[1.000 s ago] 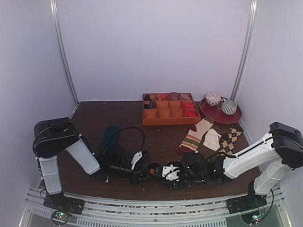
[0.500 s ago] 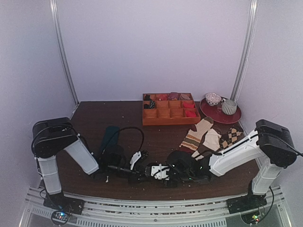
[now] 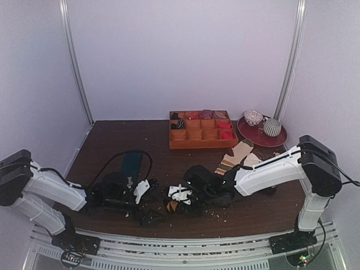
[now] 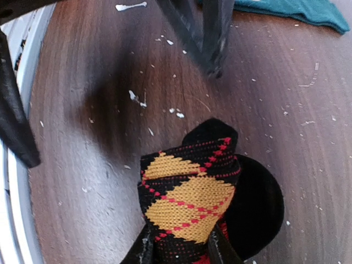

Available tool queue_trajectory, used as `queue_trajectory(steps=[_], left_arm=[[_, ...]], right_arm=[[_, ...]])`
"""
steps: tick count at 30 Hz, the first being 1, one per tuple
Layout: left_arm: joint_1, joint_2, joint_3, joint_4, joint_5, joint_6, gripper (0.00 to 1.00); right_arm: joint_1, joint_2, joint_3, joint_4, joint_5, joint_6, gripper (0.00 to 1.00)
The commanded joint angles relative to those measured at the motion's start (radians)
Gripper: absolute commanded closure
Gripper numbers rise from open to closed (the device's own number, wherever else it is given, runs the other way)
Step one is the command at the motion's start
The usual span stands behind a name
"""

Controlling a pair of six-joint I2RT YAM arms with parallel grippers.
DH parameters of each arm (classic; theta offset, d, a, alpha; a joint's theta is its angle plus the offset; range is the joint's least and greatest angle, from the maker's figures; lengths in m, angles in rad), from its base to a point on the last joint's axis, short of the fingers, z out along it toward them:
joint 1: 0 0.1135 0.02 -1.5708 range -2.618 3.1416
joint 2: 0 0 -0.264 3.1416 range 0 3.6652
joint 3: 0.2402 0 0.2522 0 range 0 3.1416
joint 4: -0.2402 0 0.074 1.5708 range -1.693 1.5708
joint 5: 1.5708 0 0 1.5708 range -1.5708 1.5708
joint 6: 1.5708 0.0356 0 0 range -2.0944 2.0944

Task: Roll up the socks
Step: Roll a pair of socks at the center of the board.

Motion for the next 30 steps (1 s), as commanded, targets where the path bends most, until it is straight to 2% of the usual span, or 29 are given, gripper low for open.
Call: queue_trajectory(steps=[1,5,11,16,23,25,27,30], left_arm=[[-0.019,-0.115,-0.048,0.002,-0.097,0.085,0.02],[-0.065,-0.11,-0.08,0.131,-0.167,0.159,0.02],[-0.07,0.03,-0.109,0.409,-0.113,0.28,0.02],[-0.072,0.181,-0.01,0.412,-0.062,0.394,0.06],[-0.072,0.301,0.066,0.437,-0.039,0.445,0.1],[-0.072,0.325,0.079,0.421,-0.025,0.451,0.14],[-0.072,0.343,0.085,0.407,-0.015,0.452,0.23],[-0.072,0.365,0.099,0.37,-0.008,0.448,0.45]], right_arm=[[-0.023,0.106,0.076,-0.374,-0.15,0.105,0.78],[-0.067,0.155,0.1,-0.403,-0.248,0.154,0.78],[-0.108,0.232,0.118,-0.413,-0.311,0.179,0.78],[-0.121,0.252,0.113,-0.411,-0.326,0.178,0.78],[-0.14,0.265,0.09,-0.389,-0.361,0.181,0.78],[-0.144,0.271,0.091,-0.394,-0.369,0.177,0.78],[-0.149,0.275,0.09,-0.399,-0.375,0.174,0.78],[-0.161,0.278,0.082,-0.398,-0.385,0.177,0.78]])
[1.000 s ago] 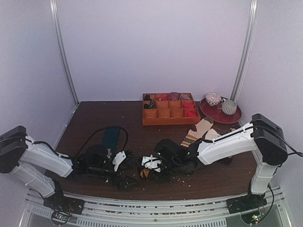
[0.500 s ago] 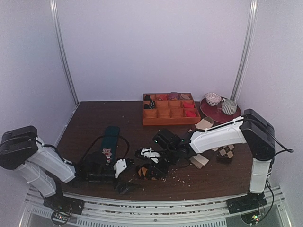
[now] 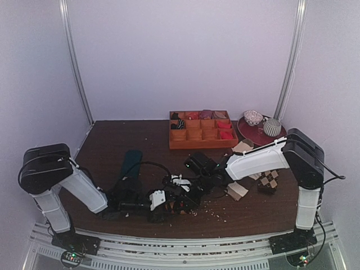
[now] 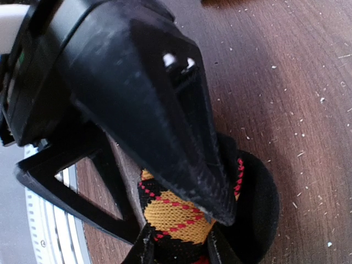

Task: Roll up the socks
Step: Roll a pair of socks at the center of the board.

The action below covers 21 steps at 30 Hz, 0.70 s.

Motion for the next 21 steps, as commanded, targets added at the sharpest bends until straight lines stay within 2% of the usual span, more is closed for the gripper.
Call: queue_trajectory(steps=[1,5,8,11,15,21], left_arm=[[-0.004,0.042,0.028,-0.018,0.05,0.018,0.47],[-0.004,0.06,0.026,-0.028,0.041,0.002,0.51],[-0.004,0.05,0.017,-0.051,0.028,-0.016,0.39],[-0.004,0.011,-0.025,-0.029,0.008,-0.026,0.36],[-0.004,-0.011,-0.046,-0.028,-0.032,-0.033,0.36],[-0.004,0.024,-0.032,-0.032,-0.021,-0.034,0.44]], right_arm=[[0.003,0.125,-0.096,-0.222,0.05,0.011,0.78],[-0.007,0.125,-0.107,-0.219,0.053,0.011,0.78],[-0.01,0.121,-0.112,-0.215,0.055,0.011,0.79],[-0.016,0.118,-0.114,-0.213,0.057,0.012,0.78],[-0.02,0.12,-0.115,-0.218,0.059,0.004,0.79],[-0.023,0.118,-0.121,-0.219,0.056,0.003,0.79]])
